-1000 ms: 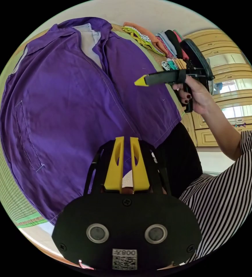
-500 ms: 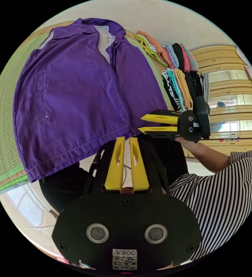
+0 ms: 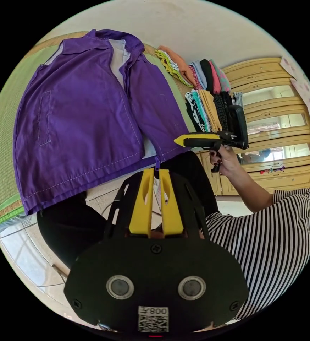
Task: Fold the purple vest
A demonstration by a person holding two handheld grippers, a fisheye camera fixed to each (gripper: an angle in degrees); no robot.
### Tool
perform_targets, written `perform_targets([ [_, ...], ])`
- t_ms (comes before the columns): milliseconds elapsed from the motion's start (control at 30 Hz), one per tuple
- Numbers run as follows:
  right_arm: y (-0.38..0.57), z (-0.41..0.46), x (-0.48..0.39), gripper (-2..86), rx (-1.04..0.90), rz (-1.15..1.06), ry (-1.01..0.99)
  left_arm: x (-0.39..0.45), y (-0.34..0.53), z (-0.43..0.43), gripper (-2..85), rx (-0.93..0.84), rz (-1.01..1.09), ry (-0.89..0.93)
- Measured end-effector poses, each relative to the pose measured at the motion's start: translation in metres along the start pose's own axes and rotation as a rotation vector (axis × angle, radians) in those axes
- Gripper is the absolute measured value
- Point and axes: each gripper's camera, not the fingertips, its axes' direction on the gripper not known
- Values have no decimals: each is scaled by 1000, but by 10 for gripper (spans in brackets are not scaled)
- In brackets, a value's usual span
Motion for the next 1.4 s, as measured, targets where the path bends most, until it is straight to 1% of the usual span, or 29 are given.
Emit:
perform_targets([
  [100, 14, -24, 19, 0, 72, 43, -74, -10, -7, 9, 77, 17, -2, 101],
  [133, 16, -29, 22, 0, 86, 47, -91, -17, -11, 15, 90, 13, -30, 163],
  [167, 20, -36, 27, 0, 101, 50, -113, -25, -16, 21, 102, 21, -51, 273],
  [267, 25, -46, 36, 1, 113, 42, -114, -41, -28, 33, 110, 73, -113, 457],
  [367, 25, -39, 42, 2, 83, 26, -107, -51, -41, 40, 92, 75, -134, 508],
  [433, 23, -29, 46, 3, 50, 17, -101, -55, -47, 45, 59, 51, -140, 498],
  [467, 23, -23, 49, 4, 28, 16, -95, -57, -49, 46, 33, 39, -151, 460],
  [600, 23, -16, 75, 13, -1, 48, -108, -60, -46, 41, 16, 56, -131, 424],
  [733, 10, -32, 118, 47, 49, 110, -108, -62, -42, 35, 11, 75, -106, 385],
  [833, -28, -52, 163, 77, 115, 140, -124, -64, -42, 36, 9, 65, -83, 362],
  [933, -86, -70, 210, 80, 186, 156, -98, -68, -44, 40, 8, 50, -82, 365],
  [1100, -194, -94, 303, 78, 313, 247, -100, -75, -48, 47, 8, 19, -70, 349],
  [1267, -258, -97, 384, 74, 411, 365, -172, -88, -52, 55, 9, -14, -82, 374],
  [1400, -289, -79, 439, 74, 411, 443, -208, -95, -56, 60, 9, -28, -83, 400],
])
